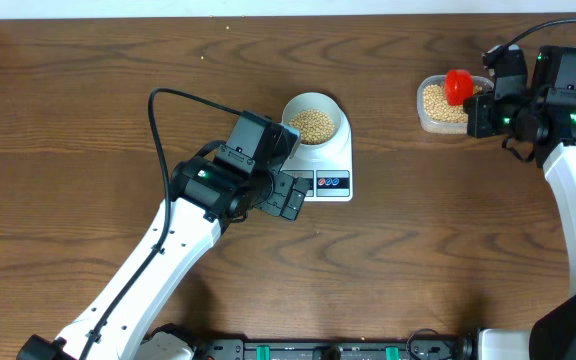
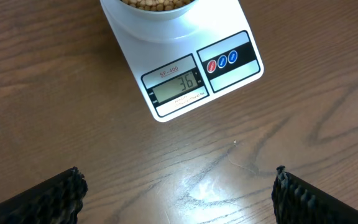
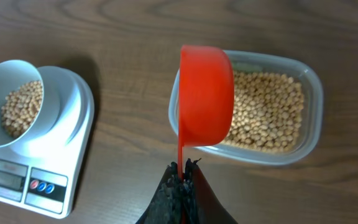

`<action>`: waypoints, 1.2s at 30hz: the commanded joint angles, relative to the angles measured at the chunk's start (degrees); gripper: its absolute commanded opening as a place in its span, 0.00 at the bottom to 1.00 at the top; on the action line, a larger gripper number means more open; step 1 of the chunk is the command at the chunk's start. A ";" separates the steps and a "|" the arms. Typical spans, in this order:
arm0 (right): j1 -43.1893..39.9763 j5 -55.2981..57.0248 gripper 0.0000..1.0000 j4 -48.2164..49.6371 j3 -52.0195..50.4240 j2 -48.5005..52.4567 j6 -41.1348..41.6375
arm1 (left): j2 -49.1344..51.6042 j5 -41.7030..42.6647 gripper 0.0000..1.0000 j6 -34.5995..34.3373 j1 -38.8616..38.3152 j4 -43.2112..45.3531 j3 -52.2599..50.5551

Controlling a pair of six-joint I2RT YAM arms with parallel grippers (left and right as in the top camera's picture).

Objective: Scoop item into bowl and weigh 50g on scale
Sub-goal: 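Carry the empty red scoop right back to the soybean tub, then dip the red scoop into the soybean tub with the right gripper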

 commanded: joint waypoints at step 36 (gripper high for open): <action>-2.54 4.15 0.01 -1.40 0.87 3.52 -1.07 | -0.04 0.33 0.98 0.35 0.28 -0.11 -0.09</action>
